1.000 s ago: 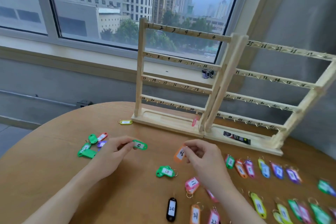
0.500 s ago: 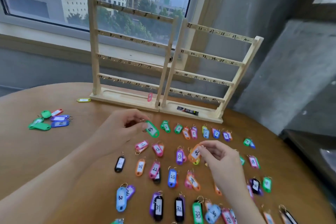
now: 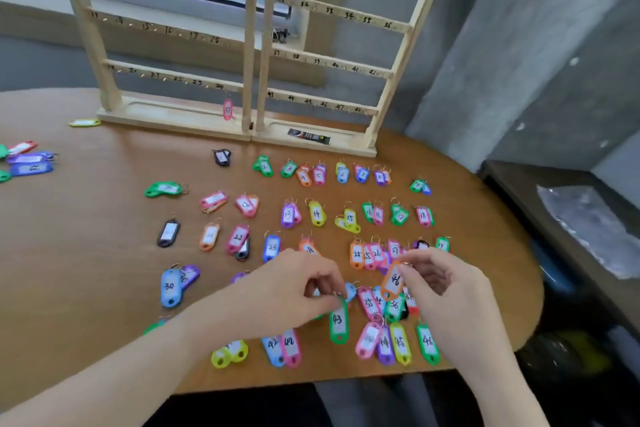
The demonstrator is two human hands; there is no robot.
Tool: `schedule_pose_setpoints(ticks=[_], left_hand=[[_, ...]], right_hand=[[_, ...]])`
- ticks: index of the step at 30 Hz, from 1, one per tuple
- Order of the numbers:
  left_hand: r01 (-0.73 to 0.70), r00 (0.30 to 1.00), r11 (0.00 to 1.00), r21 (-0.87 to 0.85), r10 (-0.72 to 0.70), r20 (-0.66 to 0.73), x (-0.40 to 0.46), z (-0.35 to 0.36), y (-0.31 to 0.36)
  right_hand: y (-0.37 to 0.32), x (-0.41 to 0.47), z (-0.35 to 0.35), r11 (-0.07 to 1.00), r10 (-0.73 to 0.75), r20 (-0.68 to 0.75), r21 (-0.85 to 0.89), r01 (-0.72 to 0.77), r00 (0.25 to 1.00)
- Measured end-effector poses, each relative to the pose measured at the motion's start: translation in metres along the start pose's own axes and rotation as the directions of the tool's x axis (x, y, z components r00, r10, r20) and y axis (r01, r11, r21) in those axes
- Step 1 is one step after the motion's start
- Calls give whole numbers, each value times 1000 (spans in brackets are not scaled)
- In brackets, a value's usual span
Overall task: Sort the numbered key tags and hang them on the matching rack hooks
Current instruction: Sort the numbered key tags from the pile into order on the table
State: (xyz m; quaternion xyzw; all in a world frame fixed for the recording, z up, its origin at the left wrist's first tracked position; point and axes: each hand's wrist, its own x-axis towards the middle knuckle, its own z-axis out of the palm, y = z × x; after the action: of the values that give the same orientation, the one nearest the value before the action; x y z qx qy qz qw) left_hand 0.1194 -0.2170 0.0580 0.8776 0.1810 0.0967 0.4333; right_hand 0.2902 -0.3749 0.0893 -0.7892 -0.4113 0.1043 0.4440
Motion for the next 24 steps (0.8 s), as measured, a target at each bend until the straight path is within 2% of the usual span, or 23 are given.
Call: schedule_pose_setpoints(ticks=[4, 13, 24], left_hand=[[18, 994, 995, 102, -29, 105, 1, 16, 2], [-11, 988, 959, 285, -34, 153, 5, 18, 4], [-19, 987, 965, 260, -24, 162, 18, 7, 6]], right_hand=[[17, -14, -10, 998, 27, -9, -52, -28, 1000], [34, -29, 3, 999, 24, 31, -43, -23, 999], [37, -33, 12, 1000, 23, 53, -6, -23, 998]])
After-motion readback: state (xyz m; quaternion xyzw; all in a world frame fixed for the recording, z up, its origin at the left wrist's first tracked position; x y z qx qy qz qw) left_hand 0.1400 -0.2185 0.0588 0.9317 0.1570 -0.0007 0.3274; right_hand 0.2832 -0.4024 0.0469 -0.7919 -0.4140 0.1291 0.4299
